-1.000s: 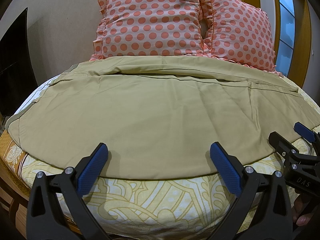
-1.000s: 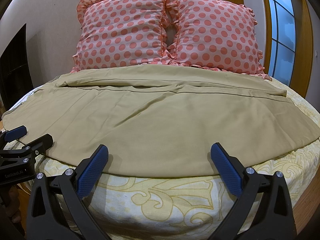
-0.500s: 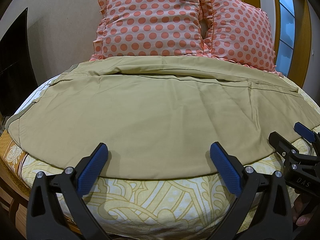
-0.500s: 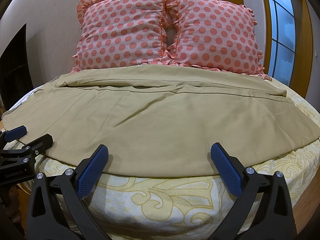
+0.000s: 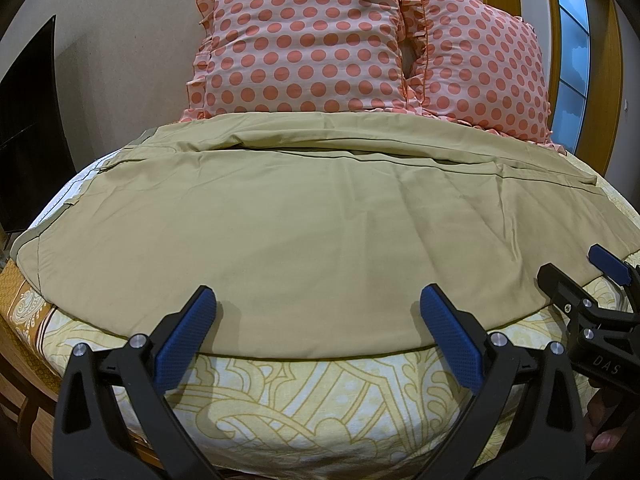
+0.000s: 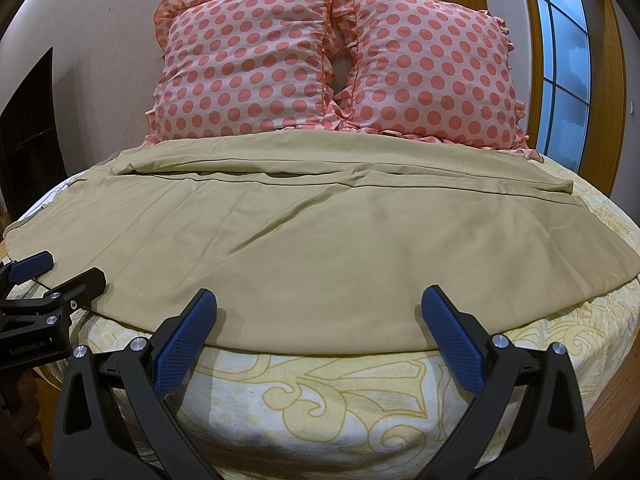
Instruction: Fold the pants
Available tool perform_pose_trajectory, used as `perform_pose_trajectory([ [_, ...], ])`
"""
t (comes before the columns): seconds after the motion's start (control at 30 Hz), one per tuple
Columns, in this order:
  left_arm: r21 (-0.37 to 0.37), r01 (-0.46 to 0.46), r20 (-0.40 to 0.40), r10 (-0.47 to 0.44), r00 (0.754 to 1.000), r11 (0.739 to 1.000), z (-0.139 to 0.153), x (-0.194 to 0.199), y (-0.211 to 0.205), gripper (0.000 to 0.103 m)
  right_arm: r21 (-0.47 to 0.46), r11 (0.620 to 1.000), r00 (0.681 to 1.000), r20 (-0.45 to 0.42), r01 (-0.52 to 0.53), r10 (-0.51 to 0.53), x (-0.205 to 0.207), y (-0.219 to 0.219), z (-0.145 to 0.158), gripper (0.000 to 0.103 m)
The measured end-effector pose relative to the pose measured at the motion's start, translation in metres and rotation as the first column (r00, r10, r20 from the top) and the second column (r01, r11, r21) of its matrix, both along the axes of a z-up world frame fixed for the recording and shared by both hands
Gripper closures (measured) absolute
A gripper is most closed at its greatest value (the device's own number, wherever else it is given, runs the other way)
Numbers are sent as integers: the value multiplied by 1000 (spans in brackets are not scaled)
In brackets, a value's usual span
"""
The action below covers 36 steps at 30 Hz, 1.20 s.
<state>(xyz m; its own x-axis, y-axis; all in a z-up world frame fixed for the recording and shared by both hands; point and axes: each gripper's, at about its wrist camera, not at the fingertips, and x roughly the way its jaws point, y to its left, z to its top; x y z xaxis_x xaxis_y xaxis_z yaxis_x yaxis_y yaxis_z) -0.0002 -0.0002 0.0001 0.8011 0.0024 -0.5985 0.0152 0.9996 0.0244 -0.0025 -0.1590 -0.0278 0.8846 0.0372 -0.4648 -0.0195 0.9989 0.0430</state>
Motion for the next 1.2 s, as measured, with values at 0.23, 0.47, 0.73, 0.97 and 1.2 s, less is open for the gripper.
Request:
perform_pose_trajectory([
  [0.23, 0, 0, 0, 0, 1000, 1000, 0, 0, 0, 2, 0, 1000, 1000, 0, 0, 0, 0, 0, 0, 1],
  [0.47, 0, 0, 1, 0, 1000, 1000, 0, 0, 0, 2, 0, 1000, 1000, 2, 0, 0, 0, 0, -1, 1],
  [0.73, 0, 0, 1, 0, 1000, 1000, 0, 0, 0, 2, 0, 1000, 1000, 2, 0, 0, -1, 0, -1, 1],
  [0.97, 0, 0, 1, 0, 1000, 1000, 0, 0, 0, 2, 0, 1000, 1000, 1, 0, 0, -1, 0, 0, 1],
  [1.2, 2, 3, -5, -3, 1000, 1000, 0, 0, 0, 2, 0, 1000, 999, -31, -24, 24, -1, 1, 1, 1],
])
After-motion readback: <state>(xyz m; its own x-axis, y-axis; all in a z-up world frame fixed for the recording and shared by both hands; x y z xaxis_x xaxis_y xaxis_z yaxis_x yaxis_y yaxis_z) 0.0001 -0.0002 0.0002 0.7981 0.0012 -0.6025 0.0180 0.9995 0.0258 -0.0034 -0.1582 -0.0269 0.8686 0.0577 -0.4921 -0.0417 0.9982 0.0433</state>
